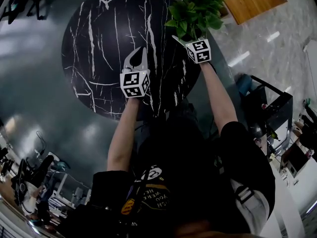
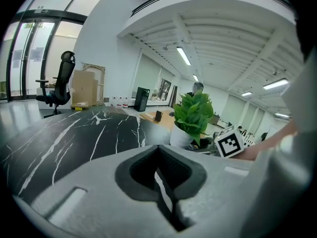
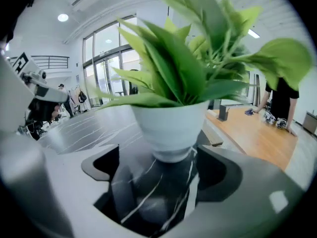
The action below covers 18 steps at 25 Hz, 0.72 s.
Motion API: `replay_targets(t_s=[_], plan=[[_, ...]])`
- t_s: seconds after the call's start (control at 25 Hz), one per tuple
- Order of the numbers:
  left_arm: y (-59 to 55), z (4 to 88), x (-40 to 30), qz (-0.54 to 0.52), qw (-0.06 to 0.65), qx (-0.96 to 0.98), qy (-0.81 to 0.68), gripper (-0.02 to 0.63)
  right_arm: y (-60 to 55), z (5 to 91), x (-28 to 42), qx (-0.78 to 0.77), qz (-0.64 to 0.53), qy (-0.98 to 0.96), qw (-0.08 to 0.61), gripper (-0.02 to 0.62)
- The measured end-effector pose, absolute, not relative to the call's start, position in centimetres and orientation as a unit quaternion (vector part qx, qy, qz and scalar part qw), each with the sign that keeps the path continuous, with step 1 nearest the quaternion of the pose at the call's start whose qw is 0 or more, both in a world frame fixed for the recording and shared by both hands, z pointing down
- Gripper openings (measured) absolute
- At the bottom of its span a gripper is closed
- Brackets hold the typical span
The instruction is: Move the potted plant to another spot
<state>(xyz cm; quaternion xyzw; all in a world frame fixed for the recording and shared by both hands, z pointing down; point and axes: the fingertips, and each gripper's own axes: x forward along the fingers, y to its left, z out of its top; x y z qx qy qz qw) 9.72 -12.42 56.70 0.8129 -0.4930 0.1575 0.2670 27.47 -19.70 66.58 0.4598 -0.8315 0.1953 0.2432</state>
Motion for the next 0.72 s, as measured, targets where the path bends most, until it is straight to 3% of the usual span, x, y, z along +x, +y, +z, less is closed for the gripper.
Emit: replay_targets(t_s=[0.08,0.2,0.24,0.44,0.72], plan=[[-11.5,56.3,9.6,0.163,0.267,0.811,-0.495,0.003,-16.9,66.2,28.4,0.468,0.222,-0.823,0.232,0.38],[-9.4,54.9,10.0,0.162,0.267,0.81,-0.496,0.003,-11.7,64.5,30.1,0.491,0.274,-0.805,0.189,0.041],[-8.7,54.2,10.2,0.159,0.268,0.809,-0.498,0.003,-10.2,63.4,30.3,0.496,0.284,-0.802,0.175,-0.002],[-6.2,50.4,11.5,0.133,0.265,0.807,-0.511,0.003,-5.4,56.3,28.6,0.494,0.261,-0.814,0.161,-0.003],[-5.7,44.3,15.3,0.122,0.206,0.847,-0.475,0.003,-7.0,45.4,27.0,0.549,0.168,-0.806,0.144,-0.003]])
